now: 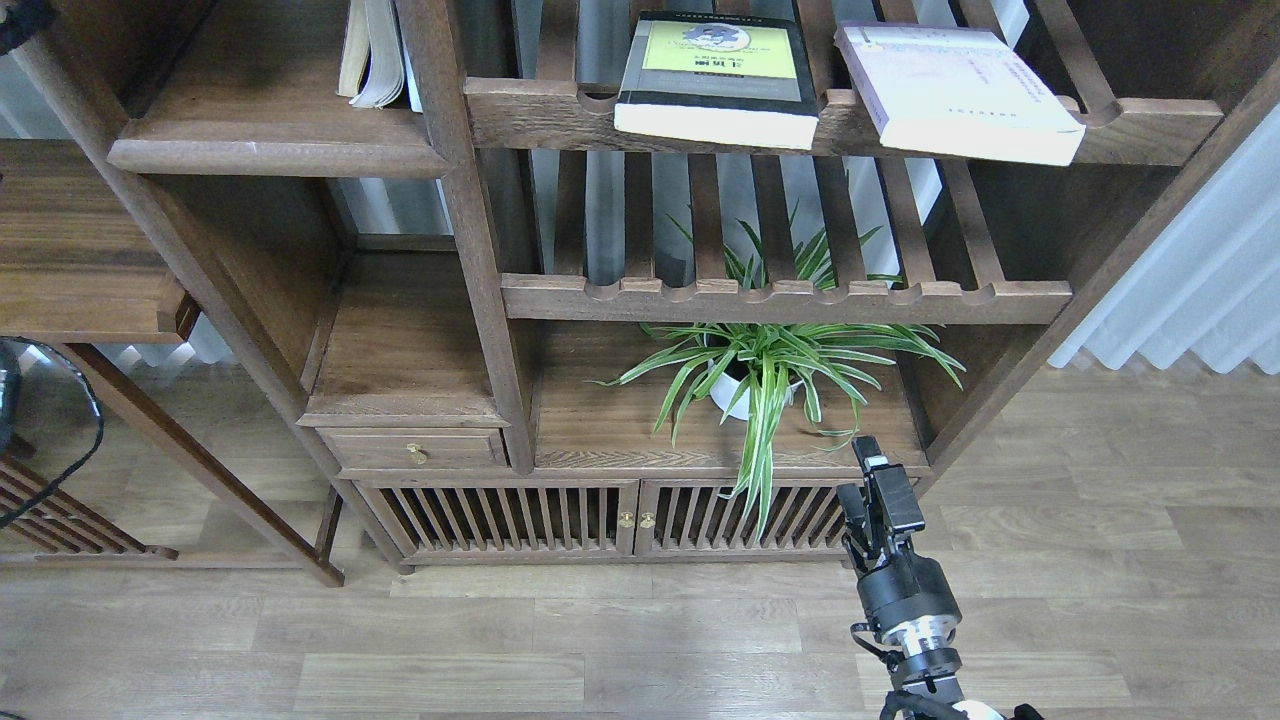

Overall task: Organize books on shelf
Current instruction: 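Place the red book upright on the top shelf with the left gripper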

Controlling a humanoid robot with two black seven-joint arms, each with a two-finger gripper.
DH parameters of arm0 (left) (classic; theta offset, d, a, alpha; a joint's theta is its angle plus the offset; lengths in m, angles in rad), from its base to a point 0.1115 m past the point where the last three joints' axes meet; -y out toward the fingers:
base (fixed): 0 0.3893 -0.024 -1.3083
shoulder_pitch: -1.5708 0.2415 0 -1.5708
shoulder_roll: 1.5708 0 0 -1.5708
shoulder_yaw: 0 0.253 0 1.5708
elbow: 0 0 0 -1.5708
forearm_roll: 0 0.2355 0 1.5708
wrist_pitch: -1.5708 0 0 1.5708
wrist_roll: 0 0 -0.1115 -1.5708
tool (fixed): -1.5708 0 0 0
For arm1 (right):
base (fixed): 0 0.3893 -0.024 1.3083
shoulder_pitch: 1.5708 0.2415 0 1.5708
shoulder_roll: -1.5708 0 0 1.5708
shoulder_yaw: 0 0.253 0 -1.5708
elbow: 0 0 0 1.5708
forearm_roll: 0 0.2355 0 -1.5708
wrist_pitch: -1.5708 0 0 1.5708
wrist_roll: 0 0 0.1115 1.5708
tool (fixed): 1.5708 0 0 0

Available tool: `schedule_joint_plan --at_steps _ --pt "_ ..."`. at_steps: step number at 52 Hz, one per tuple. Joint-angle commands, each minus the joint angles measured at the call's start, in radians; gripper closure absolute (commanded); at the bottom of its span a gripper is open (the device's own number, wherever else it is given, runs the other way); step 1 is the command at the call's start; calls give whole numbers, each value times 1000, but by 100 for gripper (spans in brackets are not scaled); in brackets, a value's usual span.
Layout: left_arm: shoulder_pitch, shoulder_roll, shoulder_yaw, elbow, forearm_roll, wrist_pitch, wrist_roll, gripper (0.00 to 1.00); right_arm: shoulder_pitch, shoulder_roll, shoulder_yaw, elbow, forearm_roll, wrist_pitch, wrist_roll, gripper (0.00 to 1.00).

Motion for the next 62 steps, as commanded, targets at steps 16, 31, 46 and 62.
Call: schedule_joint_plan --at_steps 16,31,46,62 --pt "49 -7 -7 -18 -77 0 -4 32 -22 0 -7 0 37 0 0 1" --pt "121 -2 -30 -119 -158 0 -1 15 -22 0 -10 8 38 0 0 1" --pt "322 78 -112 -306 -332 0 19 0 -40 0 -24 32 78 0 -1 1" --pt "520 136 -152 -412 -481 0 22 2 -42 0 -71 87 77 0 -3 1"
